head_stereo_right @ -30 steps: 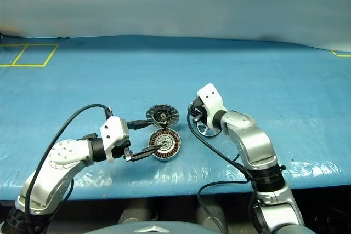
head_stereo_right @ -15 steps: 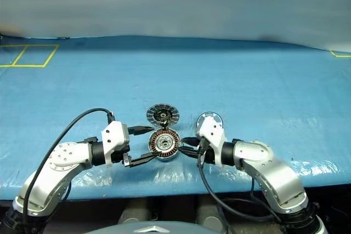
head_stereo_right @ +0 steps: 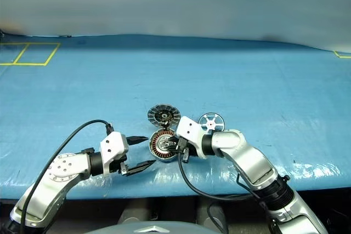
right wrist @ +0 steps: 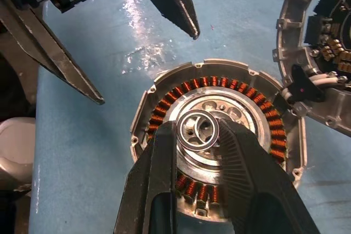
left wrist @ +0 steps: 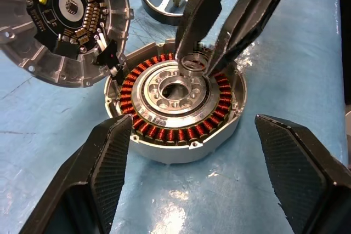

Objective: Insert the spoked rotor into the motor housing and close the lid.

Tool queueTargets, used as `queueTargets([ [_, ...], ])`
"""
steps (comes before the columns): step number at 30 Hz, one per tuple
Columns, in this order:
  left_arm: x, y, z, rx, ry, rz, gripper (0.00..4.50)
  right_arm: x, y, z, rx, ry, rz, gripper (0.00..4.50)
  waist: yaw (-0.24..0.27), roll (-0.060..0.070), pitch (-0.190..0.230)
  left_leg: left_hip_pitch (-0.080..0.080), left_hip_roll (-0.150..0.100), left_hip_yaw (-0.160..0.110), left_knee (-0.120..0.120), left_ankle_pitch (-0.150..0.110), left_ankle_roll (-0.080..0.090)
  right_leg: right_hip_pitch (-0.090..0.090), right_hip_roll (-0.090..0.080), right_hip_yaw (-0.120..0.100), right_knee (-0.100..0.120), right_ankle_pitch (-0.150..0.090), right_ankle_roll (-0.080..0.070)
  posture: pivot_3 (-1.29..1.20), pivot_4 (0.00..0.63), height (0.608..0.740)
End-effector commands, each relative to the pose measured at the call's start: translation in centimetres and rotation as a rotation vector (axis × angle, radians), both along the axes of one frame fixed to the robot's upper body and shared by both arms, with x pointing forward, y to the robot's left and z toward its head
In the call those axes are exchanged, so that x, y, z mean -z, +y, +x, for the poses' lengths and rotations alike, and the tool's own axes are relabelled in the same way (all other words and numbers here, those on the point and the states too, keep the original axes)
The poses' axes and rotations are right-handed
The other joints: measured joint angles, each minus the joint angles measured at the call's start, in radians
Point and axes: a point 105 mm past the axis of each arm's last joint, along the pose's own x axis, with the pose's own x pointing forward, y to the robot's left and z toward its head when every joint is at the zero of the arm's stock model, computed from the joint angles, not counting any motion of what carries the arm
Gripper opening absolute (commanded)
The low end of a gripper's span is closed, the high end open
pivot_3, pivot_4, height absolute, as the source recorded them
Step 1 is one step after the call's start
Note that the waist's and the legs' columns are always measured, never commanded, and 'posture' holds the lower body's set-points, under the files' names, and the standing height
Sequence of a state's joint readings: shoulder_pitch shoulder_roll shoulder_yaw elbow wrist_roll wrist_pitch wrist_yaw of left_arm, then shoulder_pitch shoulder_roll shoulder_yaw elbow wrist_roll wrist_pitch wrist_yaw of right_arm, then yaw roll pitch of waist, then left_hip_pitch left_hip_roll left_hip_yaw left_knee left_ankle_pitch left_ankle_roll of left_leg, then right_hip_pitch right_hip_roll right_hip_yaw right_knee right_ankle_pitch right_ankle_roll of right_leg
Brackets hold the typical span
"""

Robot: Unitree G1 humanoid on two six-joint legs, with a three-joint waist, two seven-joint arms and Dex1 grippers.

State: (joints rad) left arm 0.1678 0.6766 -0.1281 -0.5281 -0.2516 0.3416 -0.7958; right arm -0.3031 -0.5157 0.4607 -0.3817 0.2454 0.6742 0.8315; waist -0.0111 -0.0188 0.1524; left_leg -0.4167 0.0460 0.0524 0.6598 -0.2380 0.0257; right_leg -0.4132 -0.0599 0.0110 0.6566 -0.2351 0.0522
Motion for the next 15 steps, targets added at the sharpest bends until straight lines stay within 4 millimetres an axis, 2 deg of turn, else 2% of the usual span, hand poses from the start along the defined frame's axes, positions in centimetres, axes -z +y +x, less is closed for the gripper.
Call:
queueTargets([
  [1,-1.0,-0.3,-0.2,0.007,-0.049,-0.010,3.83,-0.6,0.7,0.7,-0.012,-0.045,0.012,0.75,-0.001,0.000,0.000,0.000,0.000,0.000,0.000,0.000,0.000,0.000,0.000,0.000,0.000,0.000,0.000,0.00,0.150,0.740],
  [8,-1.0,-0.3,-0.1,-0.002,-0.051,-0.015,3.83,-0.3,0.8,1.9,0.007,-0.059,-0.008,0.75,0.000,0.000,0.000,0.000,0.000,0.000,0.001,0.000,0.000,0.000,0.000,0.000,0.001,0.000,0.000,0.00,0.150,0.740],
  [15,-1.2,0.0,0.3,-0.008,-0.059,-0.009,3.83,0.0,0.6,1.9,0.009,-0.047,-0.015,0.75,0.000,0.000,0.000,0.000,0.000,0.000,0.000,0.000,0.000,0.000,0.000,0.000,0.001,0.000,0.000,0.00,0.150,0.740],
])
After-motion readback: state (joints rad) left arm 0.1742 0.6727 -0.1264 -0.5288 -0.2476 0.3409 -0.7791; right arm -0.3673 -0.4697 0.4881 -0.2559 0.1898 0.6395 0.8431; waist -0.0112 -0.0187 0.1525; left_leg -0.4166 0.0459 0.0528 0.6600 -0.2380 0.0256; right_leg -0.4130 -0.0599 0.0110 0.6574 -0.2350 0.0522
